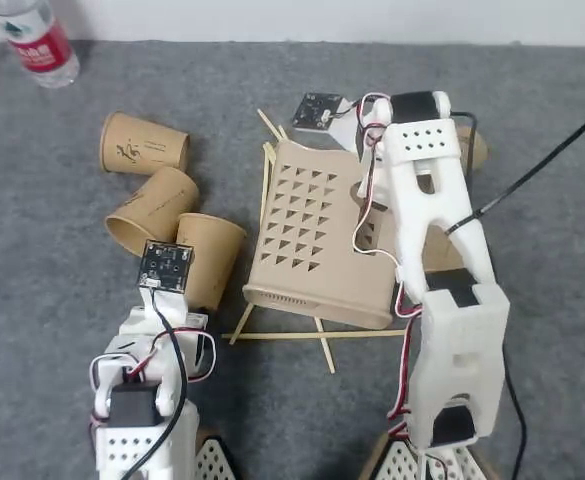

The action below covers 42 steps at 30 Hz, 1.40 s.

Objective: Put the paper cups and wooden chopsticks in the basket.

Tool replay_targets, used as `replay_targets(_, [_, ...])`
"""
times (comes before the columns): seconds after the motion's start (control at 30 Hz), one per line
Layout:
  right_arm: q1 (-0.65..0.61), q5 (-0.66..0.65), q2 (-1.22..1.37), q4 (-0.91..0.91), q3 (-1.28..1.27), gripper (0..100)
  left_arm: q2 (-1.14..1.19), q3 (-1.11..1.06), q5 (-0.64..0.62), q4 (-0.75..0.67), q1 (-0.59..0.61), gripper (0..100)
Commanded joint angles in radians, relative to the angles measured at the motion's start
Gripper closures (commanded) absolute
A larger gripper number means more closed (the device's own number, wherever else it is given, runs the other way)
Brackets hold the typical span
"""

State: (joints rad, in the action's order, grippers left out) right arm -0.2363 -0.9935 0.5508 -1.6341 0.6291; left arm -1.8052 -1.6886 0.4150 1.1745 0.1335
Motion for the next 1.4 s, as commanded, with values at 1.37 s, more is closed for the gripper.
replay_targets(1.37, [-0.015, 0.206, -0.027, -0.143, 0.539, 99.1, -0.012, 0.005, 0.009, -0.002, -0.003, 87])
